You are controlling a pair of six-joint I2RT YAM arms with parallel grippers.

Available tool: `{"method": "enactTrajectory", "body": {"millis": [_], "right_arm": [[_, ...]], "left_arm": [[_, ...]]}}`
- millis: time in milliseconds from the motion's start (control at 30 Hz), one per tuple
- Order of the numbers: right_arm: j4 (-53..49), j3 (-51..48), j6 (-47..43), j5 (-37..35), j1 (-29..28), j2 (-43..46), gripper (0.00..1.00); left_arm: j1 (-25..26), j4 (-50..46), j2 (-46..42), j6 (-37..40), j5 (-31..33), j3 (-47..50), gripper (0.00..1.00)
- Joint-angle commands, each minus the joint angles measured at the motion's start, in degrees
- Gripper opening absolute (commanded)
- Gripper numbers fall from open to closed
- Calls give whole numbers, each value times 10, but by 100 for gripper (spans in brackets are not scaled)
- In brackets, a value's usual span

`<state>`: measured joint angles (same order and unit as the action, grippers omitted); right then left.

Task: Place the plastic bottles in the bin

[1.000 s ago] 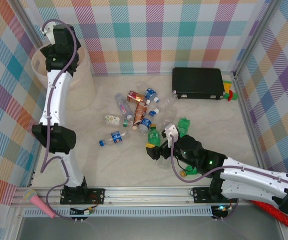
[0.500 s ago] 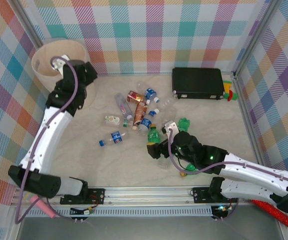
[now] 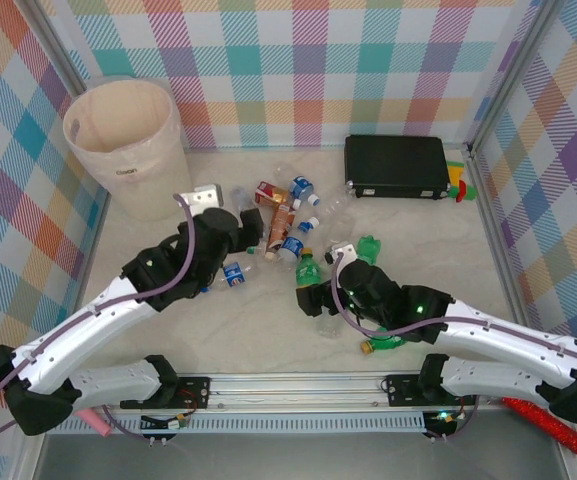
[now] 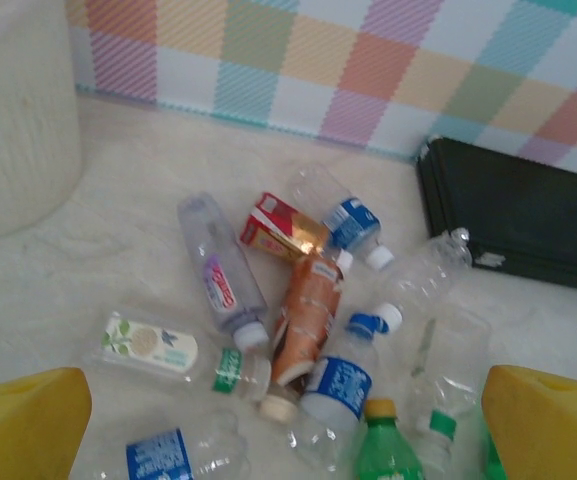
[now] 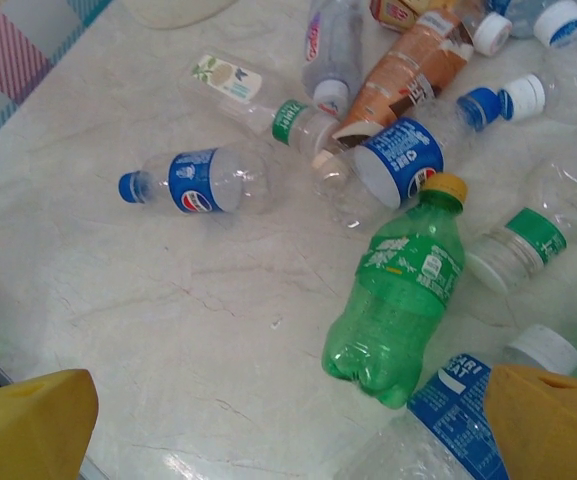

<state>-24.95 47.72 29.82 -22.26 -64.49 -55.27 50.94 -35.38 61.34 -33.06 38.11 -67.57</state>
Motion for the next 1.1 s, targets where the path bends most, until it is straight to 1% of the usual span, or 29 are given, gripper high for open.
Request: {"method": "enactTrajectory", "body": {"millis": [0,167,300,467,600,767,967,1067], "right_arm": [[-49,19,34,-25,1,-5,99],[-76,14,54,-36,2,-7,99],[-103,17,70,-51,3,-19,99],[-146,16,109,-54,12,-41,99],[-174,7,160,-51,25,-61,99],[-167,-14,224,-26,35,-89,100],[-159,-33,318,8,35,-134,93],[-141,-44,344,30,35,-156,90]], "left_arm": [[45,-23,-7,-53,42,22,100],[89,-79,17,-103,54,28,100],[92,-105,6,-135,68,42,100],[92,-57,-47,-116,67,93,100],[92,-7,-82,-88,48,137,100],[92,3,-96,-79,17,156,100],[92,7,-108,-61,11,163,100],[92,9,-117,-49,7,167,100]]}}
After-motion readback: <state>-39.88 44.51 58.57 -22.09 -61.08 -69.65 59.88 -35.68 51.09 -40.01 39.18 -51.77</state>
